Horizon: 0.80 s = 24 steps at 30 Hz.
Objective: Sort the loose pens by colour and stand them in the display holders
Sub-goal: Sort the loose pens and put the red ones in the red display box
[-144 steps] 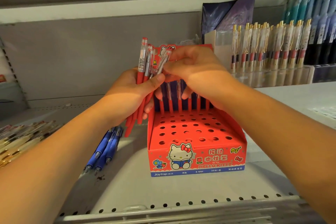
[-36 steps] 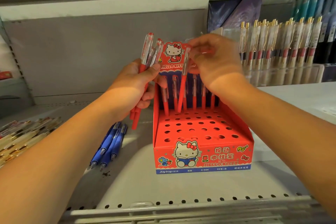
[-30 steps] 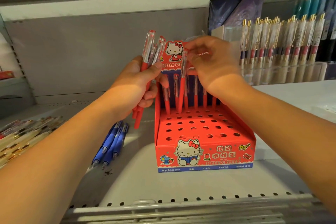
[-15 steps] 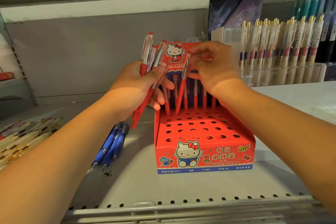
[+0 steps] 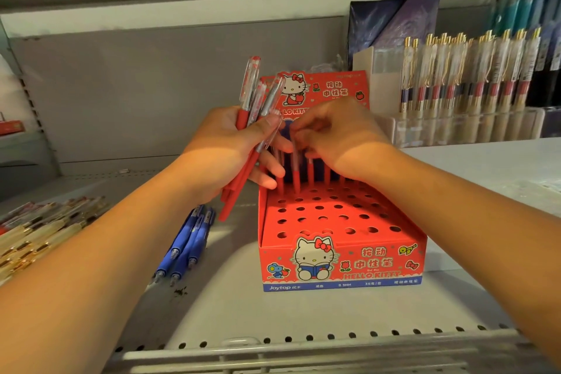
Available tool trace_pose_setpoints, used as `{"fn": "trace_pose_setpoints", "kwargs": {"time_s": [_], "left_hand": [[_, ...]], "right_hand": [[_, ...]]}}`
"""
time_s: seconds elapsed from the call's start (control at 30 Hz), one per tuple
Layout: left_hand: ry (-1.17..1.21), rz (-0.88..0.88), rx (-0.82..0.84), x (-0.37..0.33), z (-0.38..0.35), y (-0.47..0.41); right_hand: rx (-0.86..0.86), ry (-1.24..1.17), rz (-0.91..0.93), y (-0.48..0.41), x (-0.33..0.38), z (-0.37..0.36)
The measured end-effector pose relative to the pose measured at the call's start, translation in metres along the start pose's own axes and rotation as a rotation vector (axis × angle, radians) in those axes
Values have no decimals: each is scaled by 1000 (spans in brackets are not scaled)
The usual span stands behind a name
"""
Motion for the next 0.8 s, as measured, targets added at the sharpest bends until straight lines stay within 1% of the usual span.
{"fn": "trace_pose_setpoints", "kwargs": {"time_s": [0.1,0.23,0.27,0.33,0.43,0.6,0.7,0.8], "left_hand": [[-11,-2,3,-1,0,0],[-6,5,23,-2,-2,2],[-2,7,31,-2,-3,2],[9,5,48,-3,-5,3],[27,-1,73,-4,-7,3],[50,-16,94,-7,-8,4],[63,-25,110,-8,-9,5],[68,-23,117,-8,-9,5]], "right_hand": [[70,48,-6,3,1,-3],[55,74,5,6,8,2],[40,51,20,7,12,3],[47,-111,41,10,18,5],[142,-344,32,13,22,5],[206,-459,25,14,21,2],[315,-547,4,16,21,-2],[305,-542,-6,16,21,0]]}}
Point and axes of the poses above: each hand's wrist, its own y-axis away from the middle knuckle, its own z-axis out of the back of the hand, x = y × z, the point moved 6 cm from there along -y, towards the middle knuckle, and after that the axes turned 11 degrees about -z, right-handed, at the moved point
